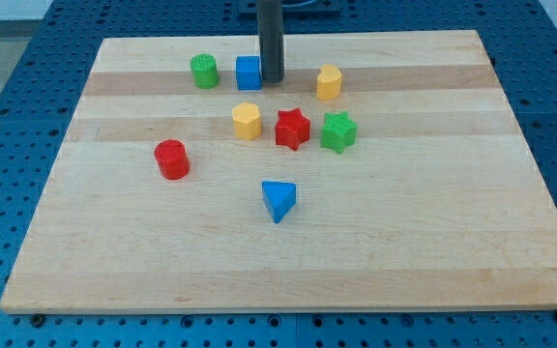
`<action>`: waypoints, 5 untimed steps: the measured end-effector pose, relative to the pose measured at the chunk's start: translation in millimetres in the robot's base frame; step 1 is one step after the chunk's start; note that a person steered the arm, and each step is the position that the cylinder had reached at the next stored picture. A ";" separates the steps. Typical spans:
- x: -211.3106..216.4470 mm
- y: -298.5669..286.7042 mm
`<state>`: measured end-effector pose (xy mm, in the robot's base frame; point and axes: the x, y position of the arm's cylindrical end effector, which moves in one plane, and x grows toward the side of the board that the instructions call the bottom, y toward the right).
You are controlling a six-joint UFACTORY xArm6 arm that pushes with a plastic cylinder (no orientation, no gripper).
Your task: Move the blue cube near the green circle
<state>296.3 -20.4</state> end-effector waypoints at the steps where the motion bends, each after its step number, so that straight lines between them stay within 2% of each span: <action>1: 21.4 8.1; 2: 30.9 7.5; 5: 24.9 -21.7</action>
<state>321.1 -42.1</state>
